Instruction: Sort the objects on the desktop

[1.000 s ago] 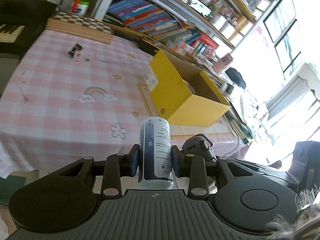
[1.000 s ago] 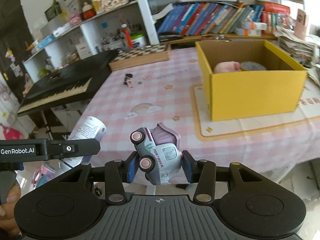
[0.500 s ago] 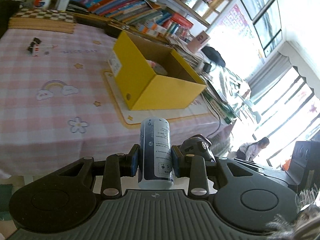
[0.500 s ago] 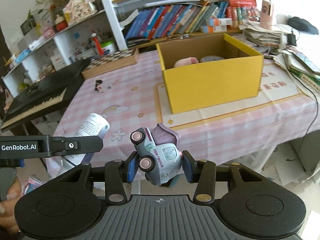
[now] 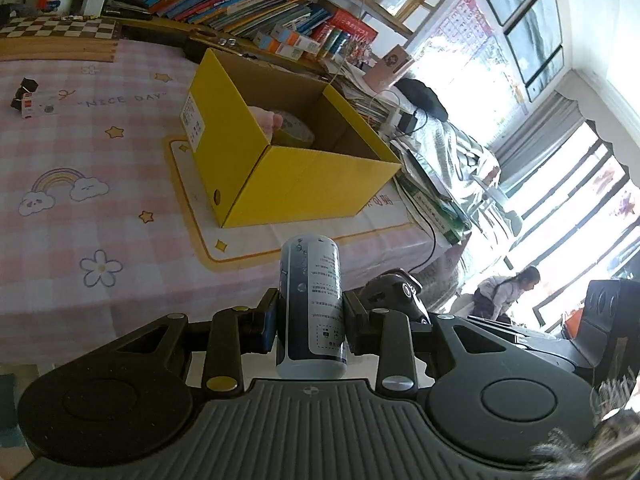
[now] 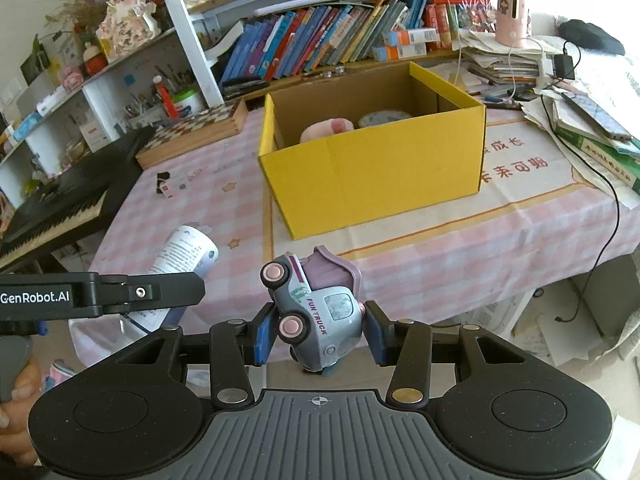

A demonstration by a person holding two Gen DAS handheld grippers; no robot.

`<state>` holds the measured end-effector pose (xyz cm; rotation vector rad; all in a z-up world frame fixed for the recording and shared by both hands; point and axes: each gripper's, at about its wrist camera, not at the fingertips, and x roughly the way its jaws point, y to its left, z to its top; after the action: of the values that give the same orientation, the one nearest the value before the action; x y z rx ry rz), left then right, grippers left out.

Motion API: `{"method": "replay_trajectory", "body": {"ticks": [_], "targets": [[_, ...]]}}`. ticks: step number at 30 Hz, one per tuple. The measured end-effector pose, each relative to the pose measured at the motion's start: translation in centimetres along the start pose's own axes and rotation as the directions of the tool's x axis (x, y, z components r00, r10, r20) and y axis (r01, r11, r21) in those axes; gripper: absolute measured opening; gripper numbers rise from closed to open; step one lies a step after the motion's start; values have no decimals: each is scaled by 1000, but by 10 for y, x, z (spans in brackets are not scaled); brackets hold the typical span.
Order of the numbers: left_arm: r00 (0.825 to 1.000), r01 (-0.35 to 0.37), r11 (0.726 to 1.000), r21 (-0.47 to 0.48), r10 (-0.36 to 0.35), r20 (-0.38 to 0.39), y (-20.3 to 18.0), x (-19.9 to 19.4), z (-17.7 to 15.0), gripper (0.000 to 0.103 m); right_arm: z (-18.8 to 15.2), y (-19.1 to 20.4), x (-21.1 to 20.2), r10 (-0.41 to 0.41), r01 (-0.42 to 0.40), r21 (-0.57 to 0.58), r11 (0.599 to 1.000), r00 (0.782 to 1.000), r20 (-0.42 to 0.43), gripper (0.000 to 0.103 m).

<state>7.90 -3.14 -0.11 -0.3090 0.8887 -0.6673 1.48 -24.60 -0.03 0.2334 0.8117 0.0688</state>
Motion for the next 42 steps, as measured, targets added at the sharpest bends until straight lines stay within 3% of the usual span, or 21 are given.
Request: {"method": "replay_trajectory", "body": {"ticks": [14, 22, 31, 35, 42], "targets": [[1000, -2, 998, 55, 1, 15, -51, 61, 43, 30, 54, -63, 15, 18, -17, -14, 1000, 999, 43, 46], [992, -47, 996, 73, 38, 121, -73, 76, 81, 30, 101, -84, 24, 85, -79, -57, 995, 990, 114, 46], [966, -133, 989, 61, 116, 231, -87, 102, 134, 30, 152, -94, 56, 140, -119, -138, 983, 977, 161, 46], [958, -201, 976, 83, 178, 227, -83, 122, 150, 30, 168, -92, 83, 148, -115, -215, 970, 979, 141, 46], [946, -313, 941, 132, 296, 132, -60, 164, 160, 30, 179, -83, 133, 116, -90, -411, 907, 992, 40, 46]]}}
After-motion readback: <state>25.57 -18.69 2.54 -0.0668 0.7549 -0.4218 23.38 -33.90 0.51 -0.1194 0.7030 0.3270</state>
